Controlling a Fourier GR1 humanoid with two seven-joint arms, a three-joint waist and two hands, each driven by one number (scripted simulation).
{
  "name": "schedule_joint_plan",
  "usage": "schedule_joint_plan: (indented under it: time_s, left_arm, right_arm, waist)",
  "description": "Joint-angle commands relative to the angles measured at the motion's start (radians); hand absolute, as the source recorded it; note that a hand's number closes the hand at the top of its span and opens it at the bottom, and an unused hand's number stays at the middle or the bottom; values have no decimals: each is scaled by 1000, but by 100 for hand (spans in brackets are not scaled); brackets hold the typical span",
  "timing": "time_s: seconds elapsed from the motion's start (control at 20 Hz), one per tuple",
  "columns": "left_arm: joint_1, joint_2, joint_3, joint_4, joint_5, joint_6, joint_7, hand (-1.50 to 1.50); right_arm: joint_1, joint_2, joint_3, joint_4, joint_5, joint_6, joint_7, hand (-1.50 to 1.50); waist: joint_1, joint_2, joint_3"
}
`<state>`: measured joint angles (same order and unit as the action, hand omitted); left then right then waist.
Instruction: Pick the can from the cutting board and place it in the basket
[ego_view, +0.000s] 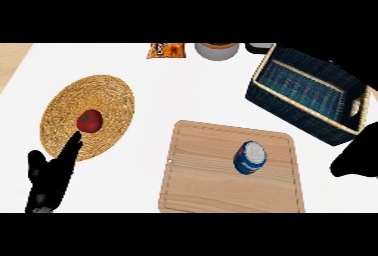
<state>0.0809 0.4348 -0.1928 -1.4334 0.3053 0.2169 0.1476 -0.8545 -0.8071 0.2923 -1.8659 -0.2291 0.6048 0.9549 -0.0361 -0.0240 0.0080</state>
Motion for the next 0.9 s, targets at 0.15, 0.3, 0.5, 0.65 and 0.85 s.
schedule_joint_plan:
  time_s: [0.15,0.3,0.5,0.65,0.85]
  left_arm:
    - [61,-36,-38,43,4,-24,37,0]
    - [75,-33,-50,14,-13,-9,68,0]
    - [54,-45,-22,47,6,-25,61,0]
    - [63,-34,-31,10,-1,-51,60,0]
    - [0,-42,-7,35,-10,-36,89,0]
  right_arm:
    - [-12,-107,-3,-58,-187,49,184,-150]
    - [-2,-112,25,-121,-220,-19,229,-150]
    - [103,-102,19,-178,-161,-89,173,-150]
    - [65,-50,61,-132,-97,-110,183,-150]
    - [123,1,106,-158,-11,-136,165,-150]
  waist:
    - [15,14,-11]
    - [15,12,-10]
    - [15,19,-9]
    - [39,22,-9]
    - [32,23,-9]
